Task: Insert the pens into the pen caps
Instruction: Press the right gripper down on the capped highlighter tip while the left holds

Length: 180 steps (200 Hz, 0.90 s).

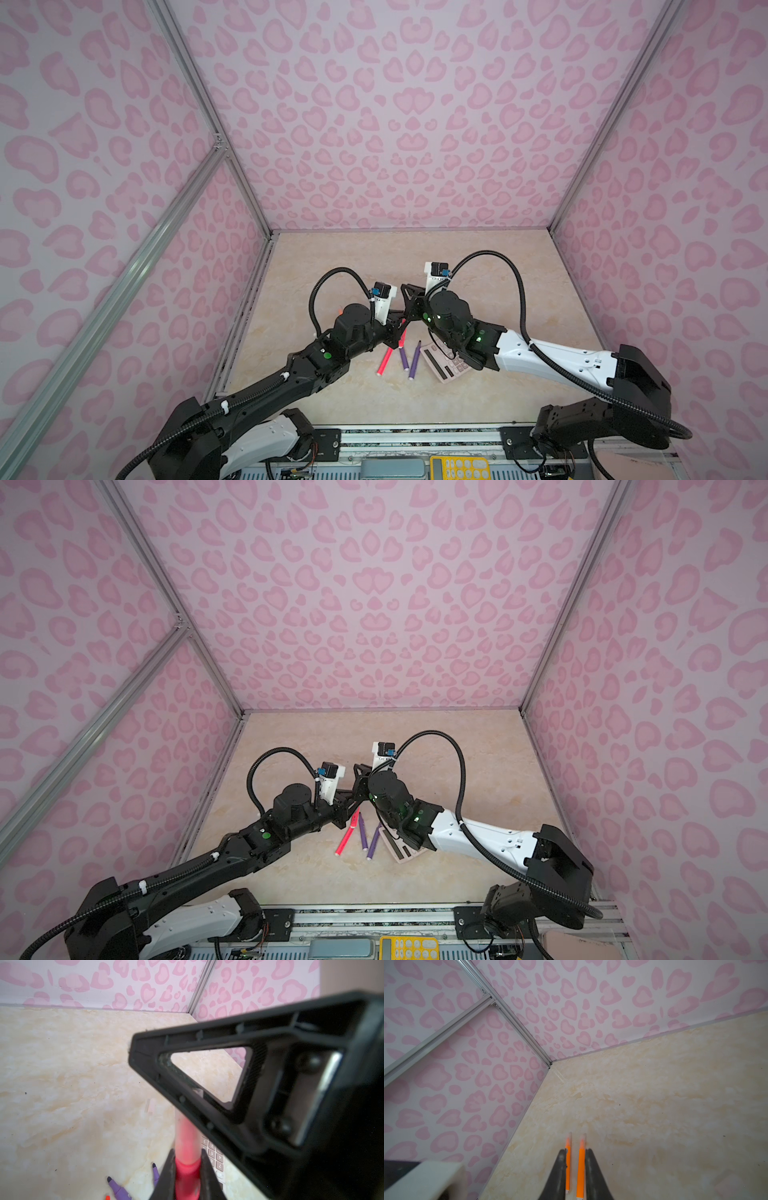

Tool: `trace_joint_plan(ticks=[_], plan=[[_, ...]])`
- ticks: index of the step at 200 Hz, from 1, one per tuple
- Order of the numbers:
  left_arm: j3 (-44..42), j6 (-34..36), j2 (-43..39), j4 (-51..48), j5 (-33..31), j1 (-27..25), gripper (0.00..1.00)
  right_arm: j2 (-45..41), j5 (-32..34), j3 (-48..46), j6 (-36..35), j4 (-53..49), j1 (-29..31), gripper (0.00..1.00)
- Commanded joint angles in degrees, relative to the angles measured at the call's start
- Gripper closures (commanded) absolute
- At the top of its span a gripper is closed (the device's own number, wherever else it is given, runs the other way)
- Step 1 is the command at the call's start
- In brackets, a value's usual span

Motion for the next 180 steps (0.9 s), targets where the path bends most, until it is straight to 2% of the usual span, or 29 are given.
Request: trace_joint_plan(ticks=[1, 23, 47, 107, 136, 180], plan=[[0.47, 0.56, -0.63, 1.8, 0.25, -0.06, 0.97, 0.35, -1.53, 0.24, -0.31, -0.72, 0.07, 0.93], [-0.04, -0.09, -1.08, 2.15, -0.58, -0.02, 0.97, -0.04, -2.34, -0.45, -0.07, -0.92, -0.03, 1.0], [-0.45, -0.51, -1.77, 2.79, -0.06, 0.02, 0.96, -0.91, -4.01, -2.22, 0.45, 0.27, -0.06, 1.0], [-1.43, -2.2, -2.64, 4.83, 5.18, 2.32, 0.96, -2.13, -15.91, -4.88, -3.3, 0.94, -0.6, 1.0], [-2.05, -3.9, -2.24, 6.24, 8.08, 4.53, 0.96, -2.81, -19.77, -9.67, -1.56, 7.39, -0.32, 1.0], [-2.65, -4.96, -2.32, 7.12, 9.91, 6.28, 0.96, -2.28, -18.83, -15.11, 0.03, 13.23, 0.81, 1.0]])
